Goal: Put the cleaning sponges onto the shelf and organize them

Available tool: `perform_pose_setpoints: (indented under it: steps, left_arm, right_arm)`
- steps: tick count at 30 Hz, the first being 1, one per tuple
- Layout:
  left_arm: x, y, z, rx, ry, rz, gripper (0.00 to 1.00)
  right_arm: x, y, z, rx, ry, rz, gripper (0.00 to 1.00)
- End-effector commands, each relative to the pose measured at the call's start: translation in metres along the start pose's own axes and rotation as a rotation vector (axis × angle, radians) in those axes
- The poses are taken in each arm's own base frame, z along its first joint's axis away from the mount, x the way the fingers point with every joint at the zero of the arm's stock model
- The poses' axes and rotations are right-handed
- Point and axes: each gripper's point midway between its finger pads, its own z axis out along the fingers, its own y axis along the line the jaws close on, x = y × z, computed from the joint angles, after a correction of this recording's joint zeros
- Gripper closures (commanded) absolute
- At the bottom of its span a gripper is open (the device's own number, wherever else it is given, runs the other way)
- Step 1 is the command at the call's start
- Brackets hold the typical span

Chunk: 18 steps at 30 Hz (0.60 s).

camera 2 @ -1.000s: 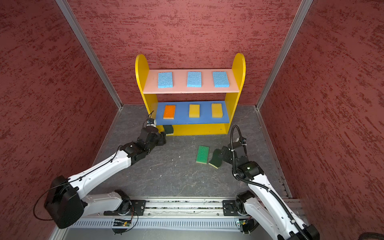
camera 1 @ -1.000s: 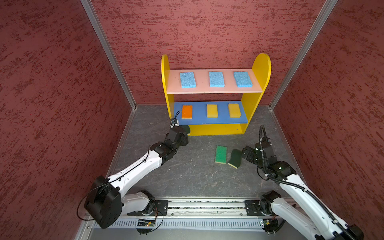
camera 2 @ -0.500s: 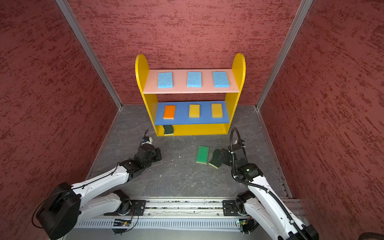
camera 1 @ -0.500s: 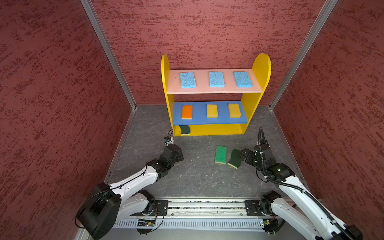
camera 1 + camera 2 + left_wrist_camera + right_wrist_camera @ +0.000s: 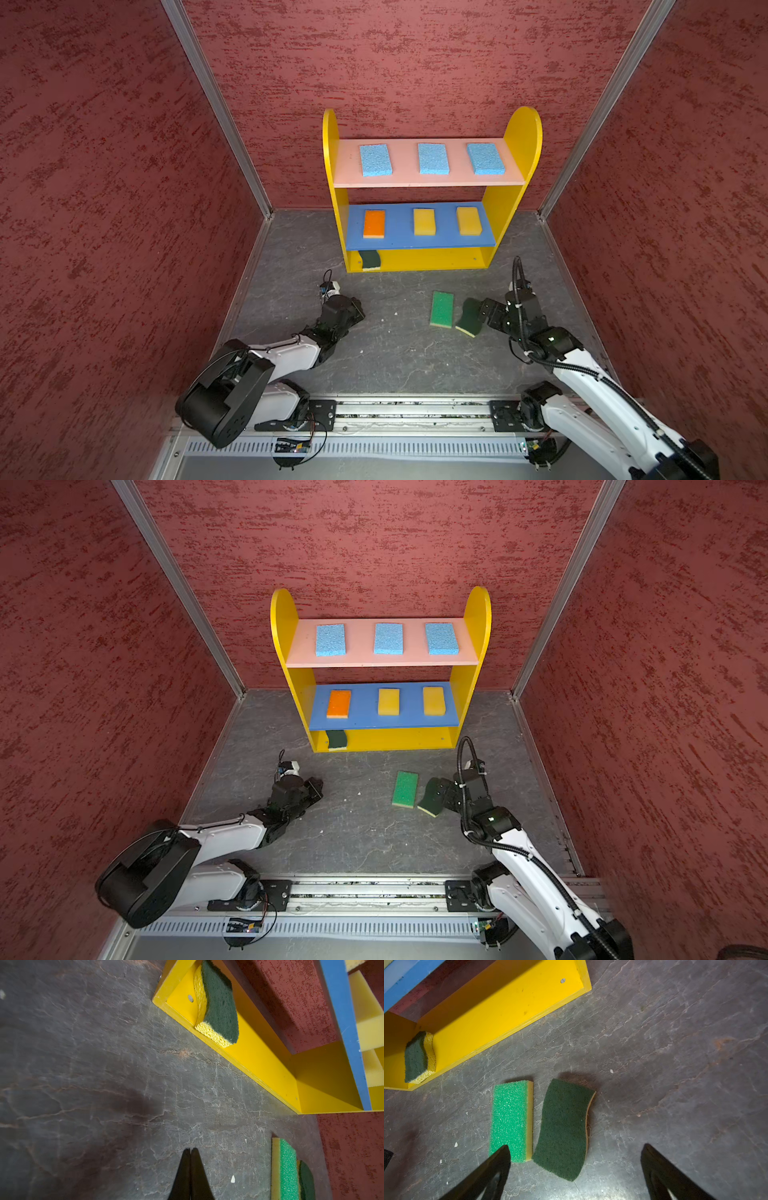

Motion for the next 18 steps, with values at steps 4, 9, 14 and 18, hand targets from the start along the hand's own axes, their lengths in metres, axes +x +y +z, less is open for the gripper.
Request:
perform_pose_setpoints:
  steps: [4,9,14,18]
  left_arm:
    - [-0.006,-0.015,0.014,0.1,-0.039,-0.095,1.0]
    - [-0.008,-0.012,0.023,0.101,-0.051,-0.135,1.0]
    - [-0.01,-0.011,0.031,0.101,-0.059,-0.167,1.0]
    - [-0.009,-0.011,0.04,0.119,-0.061,-0.209,1.0]
  right_arm:
    - [-0.001,0.007,0.003,-0.036,-0.017,-0.025,0.01]
    - [-0.001,0.006,0.006,-0.033,-0.021,-0.03,0.01]
    - [0.0,0.009,0.01,-0.052,-0.02,-0.025,0.01]
    - [0.002,0.012,0.013,-0.065,-0.013,-0.024,0.01]
